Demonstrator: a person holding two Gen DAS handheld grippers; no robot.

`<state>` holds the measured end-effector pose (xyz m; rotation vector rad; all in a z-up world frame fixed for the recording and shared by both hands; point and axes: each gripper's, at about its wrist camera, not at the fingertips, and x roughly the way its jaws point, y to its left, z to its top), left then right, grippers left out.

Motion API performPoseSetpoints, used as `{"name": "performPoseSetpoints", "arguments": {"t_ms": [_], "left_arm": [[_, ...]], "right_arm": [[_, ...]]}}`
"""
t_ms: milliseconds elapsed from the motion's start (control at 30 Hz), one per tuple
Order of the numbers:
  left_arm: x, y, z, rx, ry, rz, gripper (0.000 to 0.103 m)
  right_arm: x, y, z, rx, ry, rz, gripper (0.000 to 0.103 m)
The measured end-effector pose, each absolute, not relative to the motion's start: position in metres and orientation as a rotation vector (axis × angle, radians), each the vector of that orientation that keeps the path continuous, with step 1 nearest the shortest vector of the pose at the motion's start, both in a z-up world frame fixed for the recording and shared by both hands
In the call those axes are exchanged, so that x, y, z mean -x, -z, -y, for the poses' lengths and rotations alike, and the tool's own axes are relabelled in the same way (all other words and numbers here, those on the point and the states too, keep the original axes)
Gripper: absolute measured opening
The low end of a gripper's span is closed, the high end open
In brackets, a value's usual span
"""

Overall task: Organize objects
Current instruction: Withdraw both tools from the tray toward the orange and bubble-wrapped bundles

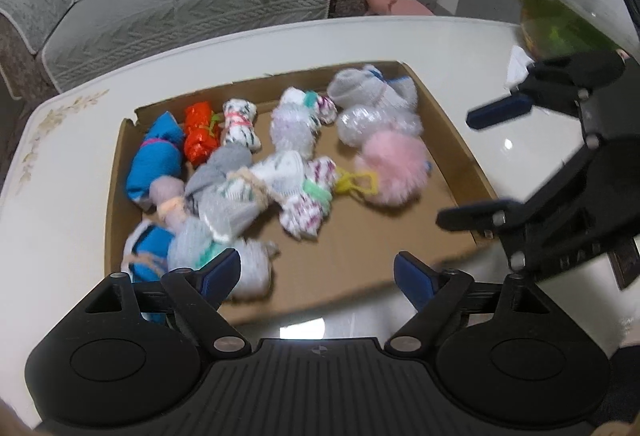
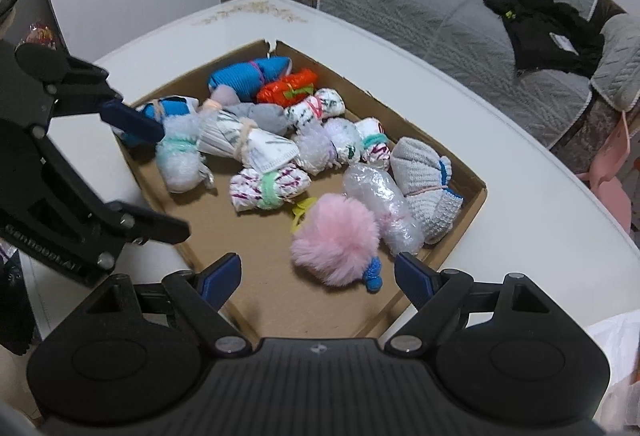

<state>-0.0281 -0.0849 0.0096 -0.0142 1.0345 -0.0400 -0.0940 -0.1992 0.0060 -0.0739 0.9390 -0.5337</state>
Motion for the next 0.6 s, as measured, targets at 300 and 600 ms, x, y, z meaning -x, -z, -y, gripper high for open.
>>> {"name": "performPoseSetpoints", "arguments": {"t_ms": [300,600], "left_arm": [[0.078,0.006,0.112,-0.061,0.140,-1.040,0.090],[0.093,0.042,0.124,-0.087,0.186,-1.067,0.090]], "right_arm": [[0.112,0.004,0.163,-0.003,0.521,-0.967,0.083],[0.106,0.041,0.163,-0.116,0.545,-1.065,0.077]]}}
